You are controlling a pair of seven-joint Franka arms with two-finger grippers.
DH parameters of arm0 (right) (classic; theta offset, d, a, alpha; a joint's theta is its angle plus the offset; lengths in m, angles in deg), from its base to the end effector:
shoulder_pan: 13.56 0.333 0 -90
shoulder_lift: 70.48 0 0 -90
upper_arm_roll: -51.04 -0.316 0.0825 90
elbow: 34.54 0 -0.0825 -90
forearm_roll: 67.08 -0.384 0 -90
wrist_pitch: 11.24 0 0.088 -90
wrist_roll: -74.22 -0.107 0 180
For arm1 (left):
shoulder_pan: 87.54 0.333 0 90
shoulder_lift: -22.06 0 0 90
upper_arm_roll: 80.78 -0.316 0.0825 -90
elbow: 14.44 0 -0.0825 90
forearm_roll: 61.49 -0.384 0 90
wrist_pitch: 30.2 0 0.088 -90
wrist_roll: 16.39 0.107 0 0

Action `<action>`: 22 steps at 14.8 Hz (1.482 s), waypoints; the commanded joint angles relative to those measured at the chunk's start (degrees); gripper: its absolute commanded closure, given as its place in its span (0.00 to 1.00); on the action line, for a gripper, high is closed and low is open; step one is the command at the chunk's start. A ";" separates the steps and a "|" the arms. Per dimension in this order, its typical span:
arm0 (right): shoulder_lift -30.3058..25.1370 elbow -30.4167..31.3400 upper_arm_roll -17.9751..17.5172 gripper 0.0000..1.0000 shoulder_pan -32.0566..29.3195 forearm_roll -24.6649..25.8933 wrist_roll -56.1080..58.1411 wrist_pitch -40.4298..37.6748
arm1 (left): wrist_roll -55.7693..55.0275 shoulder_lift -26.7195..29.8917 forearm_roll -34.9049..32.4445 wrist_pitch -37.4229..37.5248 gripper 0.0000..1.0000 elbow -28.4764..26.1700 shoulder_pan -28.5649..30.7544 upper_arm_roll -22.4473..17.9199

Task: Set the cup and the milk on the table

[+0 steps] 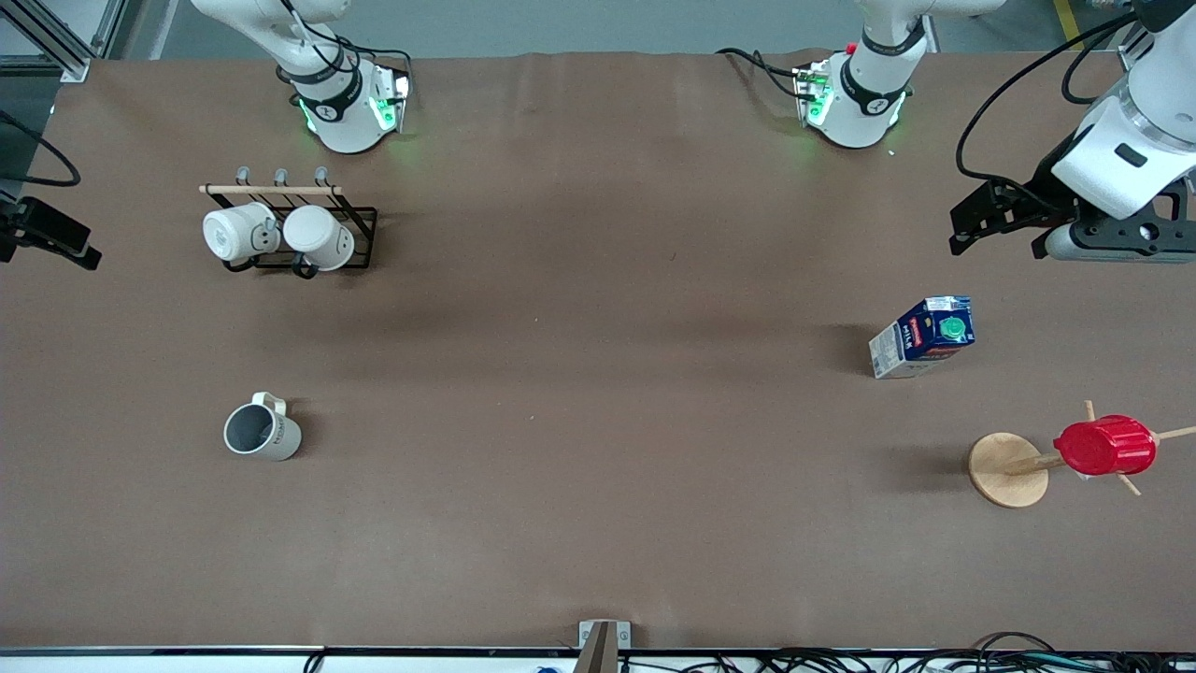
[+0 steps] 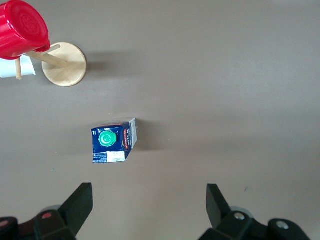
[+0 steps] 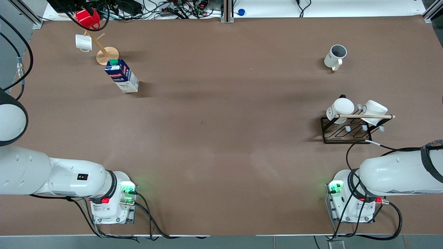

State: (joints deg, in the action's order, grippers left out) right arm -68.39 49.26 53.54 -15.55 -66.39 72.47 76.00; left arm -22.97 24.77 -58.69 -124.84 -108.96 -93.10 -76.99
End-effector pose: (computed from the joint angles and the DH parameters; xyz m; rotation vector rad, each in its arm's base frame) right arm 0.5598 -0.0448 0.6507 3.1225 -0.1713 0.0364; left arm 0.5389 -0.0945 0.6204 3.0880 -0.0704 0.0656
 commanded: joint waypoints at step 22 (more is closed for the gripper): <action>21.45 13.20 1.10 0.00 -1.09 -0.16 11.86 37.87 | 5.08 -0.60 -1.04 -13.27 0.00 -15.24 5.37 0.00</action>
State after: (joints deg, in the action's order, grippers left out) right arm -46.58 57.19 55.08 -15.99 -66.22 82.49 107.37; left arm -18.39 23.22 -58.77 -134.35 -120.42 -88.52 -77.14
